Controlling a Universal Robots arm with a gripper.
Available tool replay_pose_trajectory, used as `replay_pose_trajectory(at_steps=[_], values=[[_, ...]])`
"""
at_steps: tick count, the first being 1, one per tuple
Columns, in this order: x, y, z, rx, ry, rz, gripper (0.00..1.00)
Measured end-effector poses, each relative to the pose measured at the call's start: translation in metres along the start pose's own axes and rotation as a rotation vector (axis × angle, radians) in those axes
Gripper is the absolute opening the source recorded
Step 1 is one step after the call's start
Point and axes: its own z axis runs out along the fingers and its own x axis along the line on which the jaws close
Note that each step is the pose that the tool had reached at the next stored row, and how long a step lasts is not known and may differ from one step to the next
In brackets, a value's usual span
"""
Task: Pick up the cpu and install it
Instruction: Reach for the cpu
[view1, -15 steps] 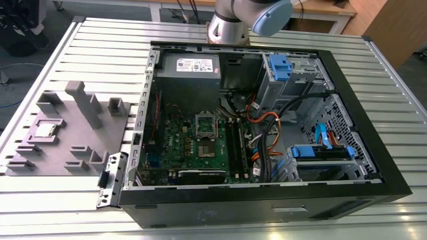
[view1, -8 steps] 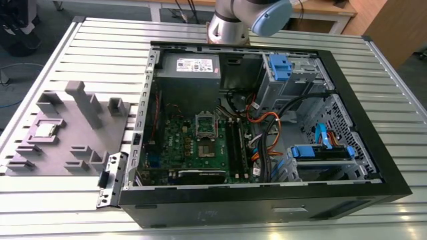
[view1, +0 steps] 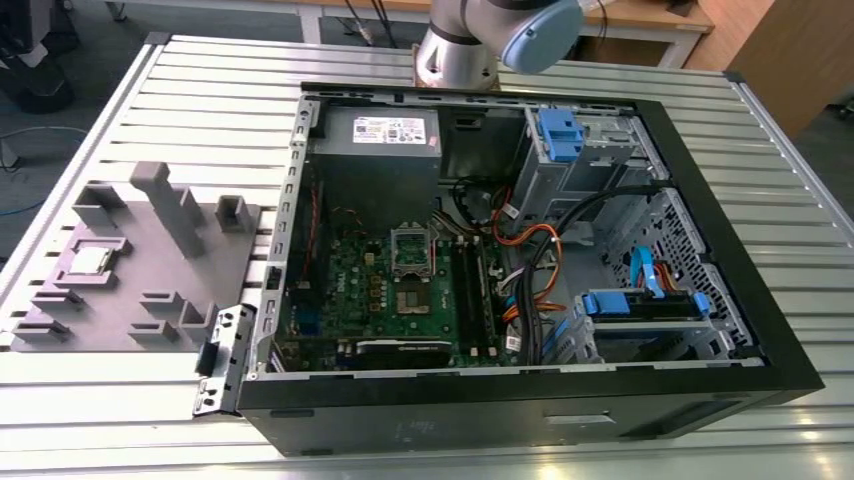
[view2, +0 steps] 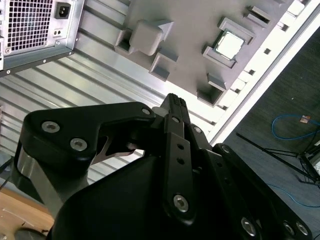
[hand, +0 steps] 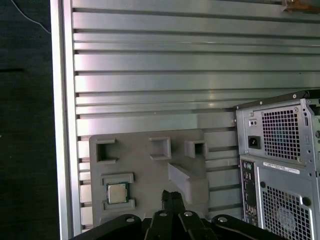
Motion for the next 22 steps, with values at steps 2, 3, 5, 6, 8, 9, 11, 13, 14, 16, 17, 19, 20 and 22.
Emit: replay_pose_trajectory(at_steps=[2,3,5,6,8,9,11,13,14,16,17,19,20,22], values=[[0.0042,-0.0003,-0.0007,-0.0002,-0.0020,0.000,0.11],[0.0063,-0.0004,-0.0012,-0.0002,-0.0028,0.000,0.11],[0.0025,-0.0003,-0.0004,-0.0002,-0.0023,0.000,0.11],[-0.0001,-0.0002,0.0000,0.0000,-0.0015,0.000,0.11],[-0.0005,-0.0001,0.0002,-0.0001,-0.0017,0.000,0.11],[-0.0005,-0.0001,0.0002,-0.0001,-0.0016,0.000,0.11],[-0.0006,-0.0001,0.0002,-0.0001,-0.0017,0.000,0.11],[-0.0006,-0.0001,0.0002,-0.0001,-0.0016,0.000,0.11],[-0.0006,-0.0001,0.0002,-0.0001,-0.0017,0.000,0.11],[-0.0006,-0.0001,0.0002,-0.0001,-0.0017,0.000,0.11],[-0.0007,-0.0001,0.0002,-0.0001,-0.0016,0.000,0.11],[-0.0007,-0.0001,0.0002,-0.0001,-0.0017,0.000,0.11],[-0.0007,-0.0001,0.0002,-0.0001,-0.0017,0.000,0.11],[-0.0007,-0.0001,0.0003,0.0000,-0.0005,0.000,0.11]])
